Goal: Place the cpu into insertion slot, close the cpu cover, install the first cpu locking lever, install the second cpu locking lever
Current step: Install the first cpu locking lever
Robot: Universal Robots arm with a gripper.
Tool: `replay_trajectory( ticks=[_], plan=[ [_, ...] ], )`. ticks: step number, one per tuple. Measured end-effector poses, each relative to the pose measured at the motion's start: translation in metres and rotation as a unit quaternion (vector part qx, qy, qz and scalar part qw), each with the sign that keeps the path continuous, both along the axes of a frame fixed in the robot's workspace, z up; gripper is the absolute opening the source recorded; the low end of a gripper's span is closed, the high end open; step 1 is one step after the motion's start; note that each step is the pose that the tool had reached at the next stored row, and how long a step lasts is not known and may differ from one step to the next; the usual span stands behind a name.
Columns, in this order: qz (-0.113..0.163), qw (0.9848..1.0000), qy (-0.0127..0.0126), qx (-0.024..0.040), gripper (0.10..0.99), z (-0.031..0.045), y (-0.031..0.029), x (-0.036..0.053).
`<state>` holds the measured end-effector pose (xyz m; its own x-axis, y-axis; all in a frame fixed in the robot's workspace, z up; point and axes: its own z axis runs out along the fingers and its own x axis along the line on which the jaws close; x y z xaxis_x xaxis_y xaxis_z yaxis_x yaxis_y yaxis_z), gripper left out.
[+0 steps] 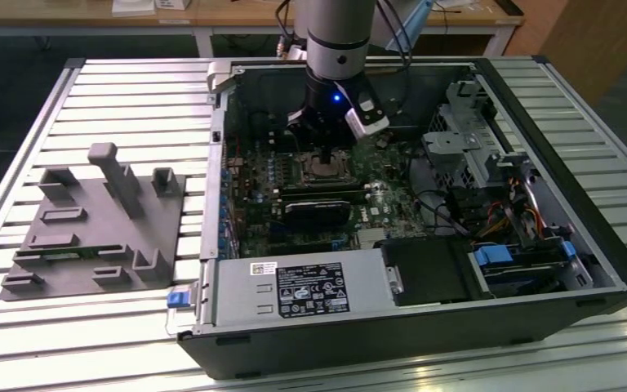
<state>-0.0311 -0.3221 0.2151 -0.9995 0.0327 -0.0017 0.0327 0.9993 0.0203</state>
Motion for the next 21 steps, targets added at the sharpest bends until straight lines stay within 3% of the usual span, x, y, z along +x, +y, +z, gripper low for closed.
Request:
replay_trajectory(
  ticks=[21],
  plan=[
    [0.000, 1.0000, 0.0000, 0.0000, 0.114, 0.0257, 0.0000, 0.0000]
  ],
)
